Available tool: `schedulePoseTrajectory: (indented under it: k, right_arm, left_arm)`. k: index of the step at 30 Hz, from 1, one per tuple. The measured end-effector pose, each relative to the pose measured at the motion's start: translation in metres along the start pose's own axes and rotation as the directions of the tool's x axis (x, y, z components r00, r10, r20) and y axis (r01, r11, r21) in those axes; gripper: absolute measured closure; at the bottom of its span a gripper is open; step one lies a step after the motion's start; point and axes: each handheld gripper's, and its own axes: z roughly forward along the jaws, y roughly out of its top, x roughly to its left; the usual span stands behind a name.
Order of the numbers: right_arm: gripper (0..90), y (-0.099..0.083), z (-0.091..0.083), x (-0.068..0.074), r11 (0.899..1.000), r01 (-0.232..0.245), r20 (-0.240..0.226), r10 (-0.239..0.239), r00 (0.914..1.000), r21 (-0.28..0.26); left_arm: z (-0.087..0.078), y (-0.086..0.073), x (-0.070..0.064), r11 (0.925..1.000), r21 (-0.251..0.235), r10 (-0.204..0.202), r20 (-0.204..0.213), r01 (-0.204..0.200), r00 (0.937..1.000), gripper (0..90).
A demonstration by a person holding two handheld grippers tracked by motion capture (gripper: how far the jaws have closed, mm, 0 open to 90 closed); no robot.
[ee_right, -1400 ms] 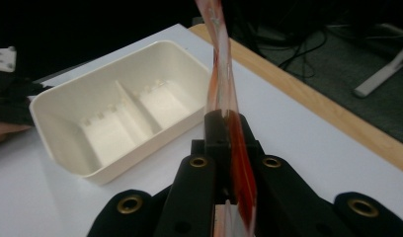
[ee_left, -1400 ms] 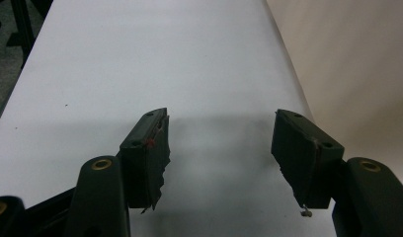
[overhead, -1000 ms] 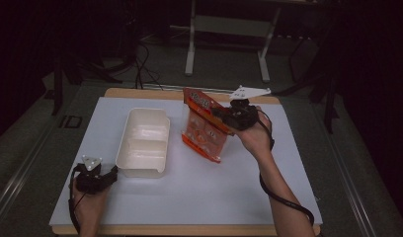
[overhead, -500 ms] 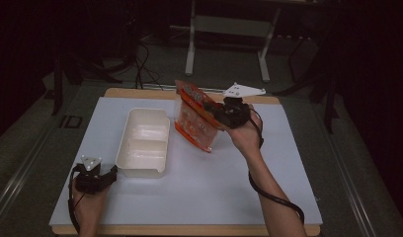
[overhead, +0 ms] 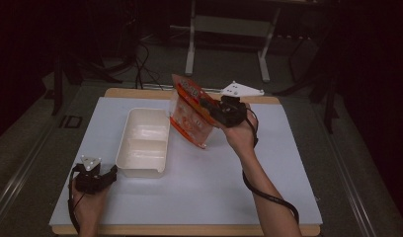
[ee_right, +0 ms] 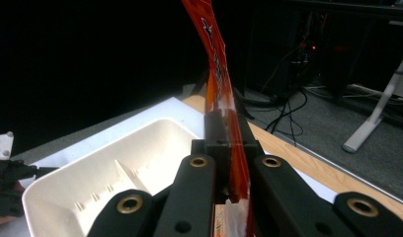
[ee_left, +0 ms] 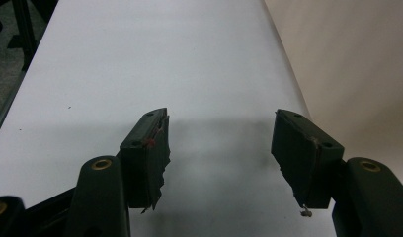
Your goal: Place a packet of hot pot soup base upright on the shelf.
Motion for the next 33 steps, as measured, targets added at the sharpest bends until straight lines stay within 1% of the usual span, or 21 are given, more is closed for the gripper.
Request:
schedulePoseTrajectory:
  k: [11,14,26,33]
  right_arm:
    - [90.0,0.007,0.005,0.004,1.0,0.009,-0.008,-0.009,0.9999,-0.018]
    - [90.0,0.009,0.009,0.007,0.999,0.015,-0.009,-0.016,0.9998,-0.029]
    - [90.0,0.014,0.022,0.012,0.999,0.001,-0.031,-0.002,0.9995,-0.04]
    - [90.0,0.018,0.025,0.015,0.999,0.004,-0.039,-0.006,0.9992,-0.045]
  left_arm:
    - [0.001,0.0,0.0,1.0,0.001,0.003,0.002,-0.003,1.0,39.8]
    - [0.0,0.0,0.0,1.0,0.0,0.002,0.002,-0.002,1.0,39.8]
    - [0.0,0.0,0.001,1.0,0.002,0.001,0.001,-0.001,1.0,39.8]
    - [0.0,0.0,0.001,1.0,0.0,-0.004,0.0,0.004,1.0,39.8]
